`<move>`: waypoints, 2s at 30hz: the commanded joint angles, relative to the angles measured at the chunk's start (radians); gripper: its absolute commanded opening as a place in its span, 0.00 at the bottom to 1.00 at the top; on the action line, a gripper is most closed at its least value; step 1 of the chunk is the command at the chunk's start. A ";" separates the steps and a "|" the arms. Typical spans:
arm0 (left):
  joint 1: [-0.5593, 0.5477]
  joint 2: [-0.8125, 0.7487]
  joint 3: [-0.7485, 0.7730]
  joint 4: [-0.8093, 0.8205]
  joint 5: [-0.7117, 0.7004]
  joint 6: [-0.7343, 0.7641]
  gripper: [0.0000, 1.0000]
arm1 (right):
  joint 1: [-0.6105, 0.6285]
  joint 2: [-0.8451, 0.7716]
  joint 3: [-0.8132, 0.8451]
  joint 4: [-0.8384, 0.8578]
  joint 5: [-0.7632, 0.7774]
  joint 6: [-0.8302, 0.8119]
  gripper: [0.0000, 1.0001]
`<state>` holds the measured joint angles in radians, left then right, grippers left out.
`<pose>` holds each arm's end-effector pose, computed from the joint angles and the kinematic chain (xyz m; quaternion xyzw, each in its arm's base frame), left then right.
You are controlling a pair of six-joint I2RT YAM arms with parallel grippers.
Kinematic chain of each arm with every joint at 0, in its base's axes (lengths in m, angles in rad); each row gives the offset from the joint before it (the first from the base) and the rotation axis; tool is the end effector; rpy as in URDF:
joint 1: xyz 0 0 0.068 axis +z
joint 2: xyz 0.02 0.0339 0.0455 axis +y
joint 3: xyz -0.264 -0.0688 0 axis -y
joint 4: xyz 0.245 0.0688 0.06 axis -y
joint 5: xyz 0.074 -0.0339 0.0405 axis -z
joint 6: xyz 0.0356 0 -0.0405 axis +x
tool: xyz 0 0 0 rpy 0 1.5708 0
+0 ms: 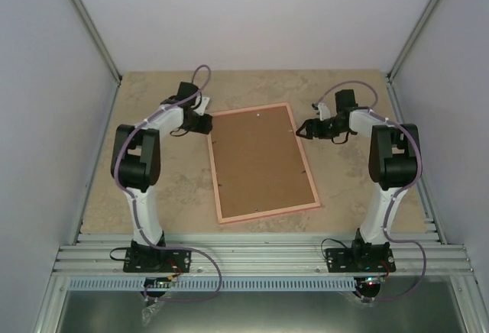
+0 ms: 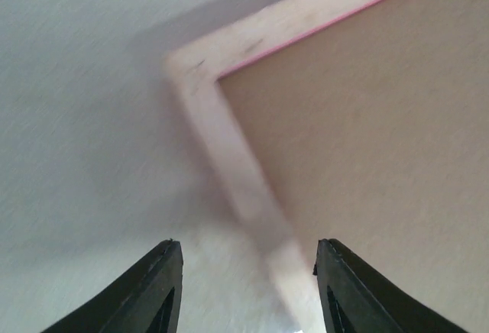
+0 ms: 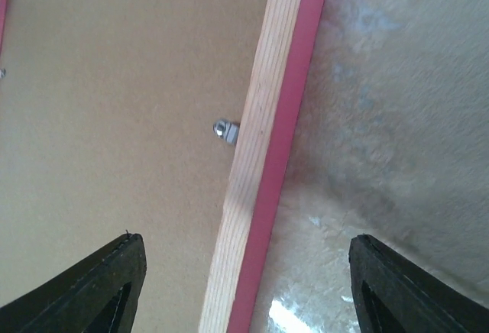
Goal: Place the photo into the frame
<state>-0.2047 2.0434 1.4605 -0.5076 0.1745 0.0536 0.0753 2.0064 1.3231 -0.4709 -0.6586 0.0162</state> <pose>0.4179 -0.0931 0.1671 0.1452 0.9569 -0.1023 0.2299 0.3978 0.0519 0.1513 -0.0942 0.9234 0.3250 0.1810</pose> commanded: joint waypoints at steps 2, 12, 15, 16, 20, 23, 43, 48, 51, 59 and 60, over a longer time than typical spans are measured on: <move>0.010 -0.082 -0.098 0.023 -0.020 -0.071 0.50 | 0.000 -0.017 -0.031 -0.011 -0.004 -0.060 0.76; 0.010 0.041 -0.007 0.010 0.031 -0.097 0.45 | -0.012 -0.085 0.060 0.001 0.035 -0.072 0.97; 0.010 0.080 0.022 -0.024 0.025 -0.059 0.37 | -0.013 -0.098 0.097 0.003 0.032 -0.061 0.98; 0.009 0.090 0.029 -0.031 0.022 -0.026 0.33 | -0.013 -0.107 0.101 0.009 0.032 -0.063 0.98; 0.010 0.137 0.090 -0.072 -0.003 0.104 0.16 | -0.013 -0.125 0.104 0.014 0.048 -0.104 0.98; 0.009 0.189 0.180 -0.122 -0.003 0.221 0.10 | -0.015 -0.127 0.106 -0.008 0.049 -0.146 0.98; -0.159 0.420 0.580 -0.151 -0.004 0.780 0.18 | 0.051 -0.115 -0.085 -0.056 0.090 -0.297 0.81; -0.159 0.338 0.556 -0.142 0.120 0.716 0.39 | 0.118 -0.164 -0.159 -0.013 0.103 -0.290 0.81; -0.158 0.277 0.501 -0.122 0.153 0.660 0.40 | 0.160 -0.176 -0.179 0.005 0.117 -0.300 0.85; -0.150 0.196 0.354 -0.079 0.169 0.604 0.40 | 0.223 -0.142 -0.158 0.032 0.133 -0.247 0.87; -0.150 0.197 0.343 -0.075 0.168 0.599 0.40 | 0.228 -0.131 -0.146 0.034 0.140 -0.238 0.87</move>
<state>-0.3557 2.2860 1.8591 -0.6205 0.3000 0.6834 0.2863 1.8660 1.1469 -0.4789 -0.5453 -0.2535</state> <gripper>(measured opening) 0.404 0.870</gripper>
